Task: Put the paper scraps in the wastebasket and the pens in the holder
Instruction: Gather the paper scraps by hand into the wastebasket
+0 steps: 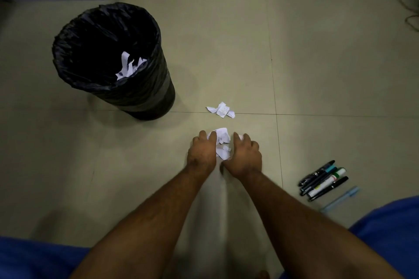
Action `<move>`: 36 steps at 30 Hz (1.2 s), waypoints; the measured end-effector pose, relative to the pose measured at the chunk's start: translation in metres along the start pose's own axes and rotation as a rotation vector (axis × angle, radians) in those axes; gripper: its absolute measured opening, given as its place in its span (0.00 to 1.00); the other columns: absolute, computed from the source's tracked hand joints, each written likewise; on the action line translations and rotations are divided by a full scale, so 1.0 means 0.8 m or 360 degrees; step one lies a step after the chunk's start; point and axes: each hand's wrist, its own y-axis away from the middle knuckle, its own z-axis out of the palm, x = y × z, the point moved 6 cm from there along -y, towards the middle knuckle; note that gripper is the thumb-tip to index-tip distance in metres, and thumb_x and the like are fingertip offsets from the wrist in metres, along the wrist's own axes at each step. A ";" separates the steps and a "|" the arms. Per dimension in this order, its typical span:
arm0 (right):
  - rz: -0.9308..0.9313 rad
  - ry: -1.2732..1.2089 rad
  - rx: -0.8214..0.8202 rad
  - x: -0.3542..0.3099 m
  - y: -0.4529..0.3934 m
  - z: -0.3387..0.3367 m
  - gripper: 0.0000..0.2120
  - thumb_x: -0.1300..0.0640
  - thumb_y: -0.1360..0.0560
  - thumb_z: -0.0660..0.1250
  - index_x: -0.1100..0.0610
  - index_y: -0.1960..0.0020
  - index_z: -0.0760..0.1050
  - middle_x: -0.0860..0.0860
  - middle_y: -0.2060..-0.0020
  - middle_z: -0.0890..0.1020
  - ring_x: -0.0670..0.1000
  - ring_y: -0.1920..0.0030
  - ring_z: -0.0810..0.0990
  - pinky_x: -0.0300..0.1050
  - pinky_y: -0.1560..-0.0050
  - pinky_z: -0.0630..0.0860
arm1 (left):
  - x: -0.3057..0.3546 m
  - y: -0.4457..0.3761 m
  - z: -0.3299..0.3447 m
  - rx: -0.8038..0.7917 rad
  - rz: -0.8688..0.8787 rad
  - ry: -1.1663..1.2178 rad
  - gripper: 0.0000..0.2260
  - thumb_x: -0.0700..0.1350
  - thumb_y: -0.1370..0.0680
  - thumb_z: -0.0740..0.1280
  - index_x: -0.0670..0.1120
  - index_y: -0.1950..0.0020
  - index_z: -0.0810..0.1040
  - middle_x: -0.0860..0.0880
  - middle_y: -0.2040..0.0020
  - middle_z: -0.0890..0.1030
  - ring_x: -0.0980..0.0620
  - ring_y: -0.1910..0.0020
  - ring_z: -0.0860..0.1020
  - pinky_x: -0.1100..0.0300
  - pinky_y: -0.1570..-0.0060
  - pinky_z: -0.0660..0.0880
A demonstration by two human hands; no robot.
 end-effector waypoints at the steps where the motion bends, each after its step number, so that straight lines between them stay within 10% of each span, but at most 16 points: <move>1: -0.0046 0.0053 0.0009 -0.006 -0.001 0.003 0.36 0.47 0.37 0.73 0.53 0.30 0.70 0.56 0.40 0.76 0.61 0.50 0.77 0.47 0.61 0.73 | -0.001 0.000 0.001 0.0000 -0.0015 -0.0004 0.26 0.45 0.21 0.63 0.52 0.24 0.61 0.44 0.34 0.68 0.44 0.39 0.72 0.53 0.47 0.75; 6: -0.0201 0.0078 -0.0101 -0.036 -0.010 0.011 0.31 0.54 0.26 0.66 0.49 0.24 0.62 0.56 0.35 0.70 0.61 0.43 0.73 0.50 0.54 0.74 | 0.000 -0.006 0.002 -0.0085 0.0078 -0.0071 0.25 0.49 0.19 0.60 0.52 0.23 0.59 0.44 0.33 0.69 0.43 0.38 0.71 0.53 0.45 0.74; 13: -0.0187 -0.0055 -0.0067 -0.044 -0.028 0.017 0.12 0.56 0.23 0.62 0.55 0.41 0.77 0.56 0.42 0.74 0.60 0.47 0.76 0.46 0.55 0.70 | 0.002 -0.003 -0.003 -0.0028 0.0083 -0.0029 0.13 0.44 0.19 0.58 0.47 0.36 0.75 0.44 0.36 0.73 0.43 0.40 0.74 0.55 0.44 0.72; 20: -0.0216 -0.0420 -0.0078 -0.042 -0.028 0.014 0.23 0.60 0.23 0.60 0.55 0.28 0.71 0.50 0.28 0.73 0.52 0.31 0.73 0.38 0.35 0.68 | -0.016 -0.003 -0.002 0.0072 0.0016 0.0133 0.12 0.43 0.18 0.58 0.45 0.43 0.80 0.43 0.45 0.79 0.41 0.46 0.78 0.53 0.50 0.73; 28: 0.0355 -0.1379 0.0147 -0.047 -0.017 -0.021 0.08 0.60 0.28 0.69 0.51 0.64 0.82 0.48 0.67 0.85 0.53 0.59 0.84 0.46 0.55 0.79 | -0.043 0.010 -0.066 0.0472 -0.0379 0.0985 0.10 0.41 0.24 0.66 0.45 0.47 0.85 0.46 0.48 0.86 0.45 0.47 0.82 0.57 0.46 0.76; 36: -0.0065 -0.2192 0.0349 -0.182 -0.023 -0.172 0.03 0.58 0.29 0.72 0.58 0.57 0.83 0.51 0.60 0.87 0.52 0.53 0.86 0.59 0.49 0.82 | -0.066 0.063 -0.271 0.1093 -0.0242 0.1422 0.07 0.40 0.25 0.69 0.43 0.51 0.86 0.49 0.58 0.86 0.56 0.61 0.80 0.73 0.63 0.68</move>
